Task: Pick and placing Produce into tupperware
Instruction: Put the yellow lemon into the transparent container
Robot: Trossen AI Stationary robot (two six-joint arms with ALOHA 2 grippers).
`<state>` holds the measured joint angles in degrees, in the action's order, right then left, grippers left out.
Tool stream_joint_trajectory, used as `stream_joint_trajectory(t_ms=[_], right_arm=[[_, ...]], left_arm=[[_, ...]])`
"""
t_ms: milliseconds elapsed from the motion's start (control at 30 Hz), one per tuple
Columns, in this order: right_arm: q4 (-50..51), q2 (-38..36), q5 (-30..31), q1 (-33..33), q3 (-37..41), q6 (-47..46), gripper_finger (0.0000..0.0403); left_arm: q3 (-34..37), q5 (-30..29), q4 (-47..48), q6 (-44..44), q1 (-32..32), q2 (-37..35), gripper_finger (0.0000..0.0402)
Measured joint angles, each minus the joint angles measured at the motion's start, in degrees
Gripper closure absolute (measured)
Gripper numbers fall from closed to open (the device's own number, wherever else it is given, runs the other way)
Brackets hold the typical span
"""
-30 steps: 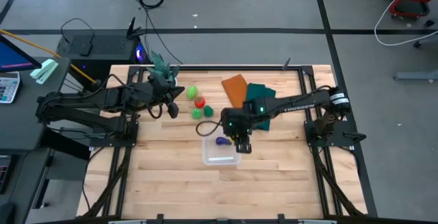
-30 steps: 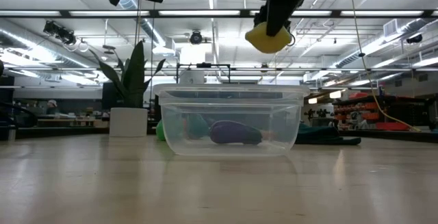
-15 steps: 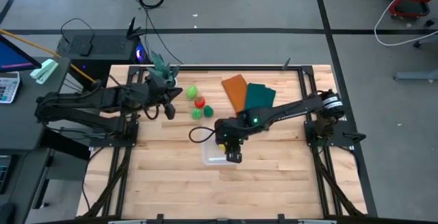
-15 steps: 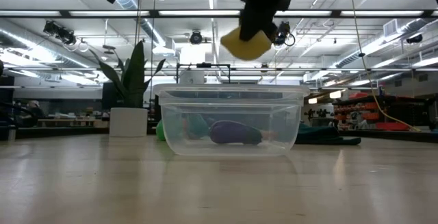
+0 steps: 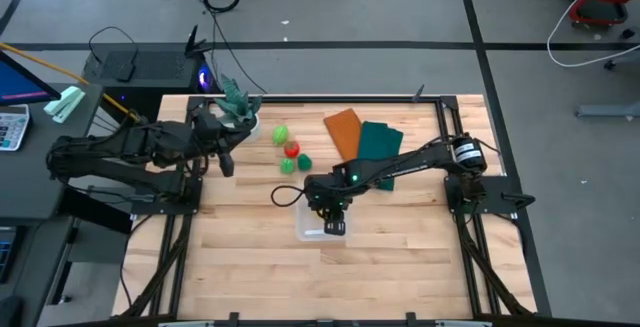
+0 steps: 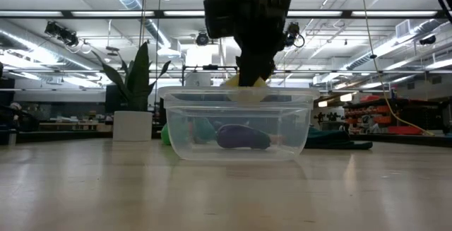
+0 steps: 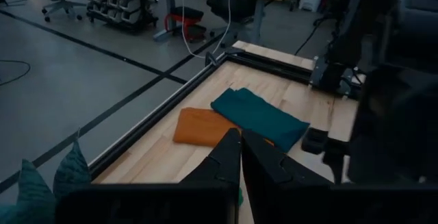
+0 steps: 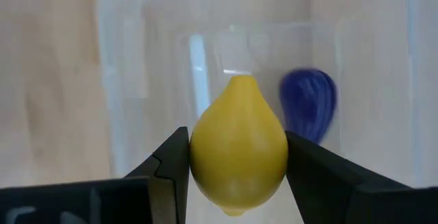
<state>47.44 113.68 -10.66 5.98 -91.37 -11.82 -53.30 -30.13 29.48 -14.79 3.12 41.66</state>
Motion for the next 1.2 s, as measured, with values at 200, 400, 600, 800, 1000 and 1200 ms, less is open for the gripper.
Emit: stream_joint_trajectory(t_ms=[200, 400, 600, 800, 1000, 1200], right_arm=[[-0.1, 1.9, -0.5, -0.7, 0.0, 2.2, 0.0249], [0.7, 2.8, 0.0, -0.5, 0.0, 7.0, 0.0249], [1.0, 3.5, 2.7, -0.5, -0.1, 11.1, 0.0250], [1.3, 3.7, 2.7, -0.5, -0.1, 12.1, 0.0247], [2.5, 3.7, 2.7, -0.5, -0.1, 12.0, 0.0238], [3.9, 3.7, 2.7, -0.4, -0.1, 12.0, 0.0236]], left_arm=[[0.0, 0.0, 0.9, 0.0, 0.4, -0.5, 0.0395], [0.0, 0.0, 1.4, 0.0, 0.4, -0.5, 0.0381], [0.0, -0.5, 1.8, 0.3, 0.4, -0.4, 0.0381], [0.0, -0.6, 2.1, 0.4, 0.4, -0.4, 0.0394], [0.0, -0.6, 2.2, 0.5, 0.3, -0.4, 0.0380], [0.0, -0.6, 2.2, 0.5, 0.3, -0.4, 0.0380]])
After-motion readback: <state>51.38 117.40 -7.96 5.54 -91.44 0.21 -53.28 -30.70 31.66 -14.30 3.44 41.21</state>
